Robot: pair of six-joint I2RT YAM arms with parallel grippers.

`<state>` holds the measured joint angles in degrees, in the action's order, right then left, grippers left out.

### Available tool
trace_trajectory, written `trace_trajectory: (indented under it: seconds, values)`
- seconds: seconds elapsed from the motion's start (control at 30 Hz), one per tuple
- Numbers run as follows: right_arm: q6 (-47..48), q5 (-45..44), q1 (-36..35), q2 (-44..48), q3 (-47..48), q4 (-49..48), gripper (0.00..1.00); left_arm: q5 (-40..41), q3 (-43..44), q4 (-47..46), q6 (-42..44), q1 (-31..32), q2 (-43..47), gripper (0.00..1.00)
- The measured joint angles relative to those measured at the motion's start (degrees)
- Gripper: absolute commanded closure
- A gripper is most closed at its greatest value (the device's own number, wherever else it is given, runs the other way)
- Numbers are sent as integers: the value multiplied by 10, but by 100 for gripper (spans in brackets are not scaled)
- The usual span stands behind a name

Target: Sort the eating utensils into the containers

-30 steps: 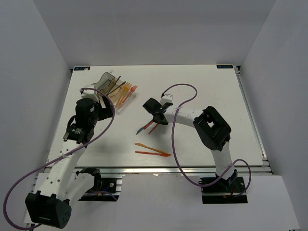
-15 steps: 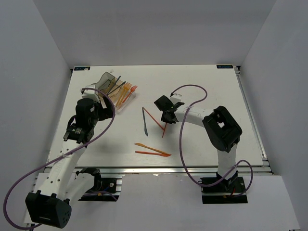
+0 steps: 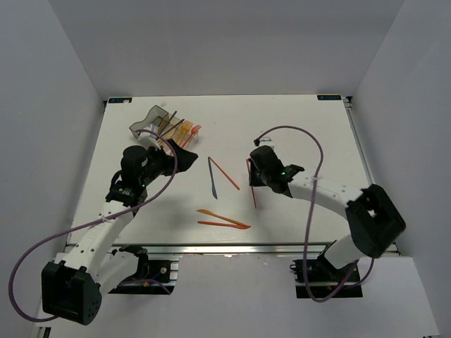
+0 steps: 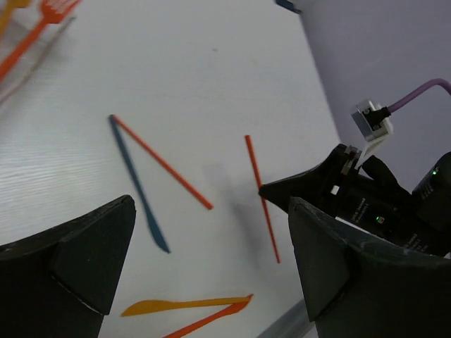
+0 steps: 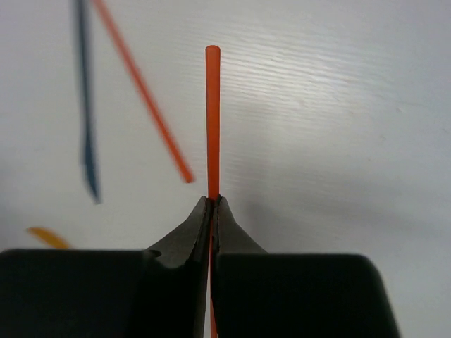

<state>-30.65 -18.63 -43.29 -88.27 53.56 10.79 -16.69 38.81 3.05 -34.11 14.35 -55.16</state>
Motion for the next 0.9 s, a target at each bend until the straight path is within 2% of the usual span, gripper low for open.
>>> trace_trajectory:
  seconds: [0.13,0.3,0.63,0.73,0.77,0.8,0.9]
  values:
    - [31,114,0,90,-46,-101,100,-26,-8,-99,-52,56,-35,2]
    - [28,229,0,136,-49,-193,100,-43,-16,-199,-89,113,-90,7]
    - [10,322,-9,158,-51,-261,100,-41,-17,-263,-115,124,-123,25]
    - [8,333,-16,151,-50,-268,100,-45,-17,-285,-124,125,-131,37]
    - [7,335,-18,148,-50,-271,100,-48,-17,-289,-125,125,-135,45]
    - [6,337,-19,144,-50,-273,100,-50,-17,-293,-129,126,-138,66]
    - [5,334,-22,136,-50,-271,100,-59,-15,-300,-136,128,-147,100]
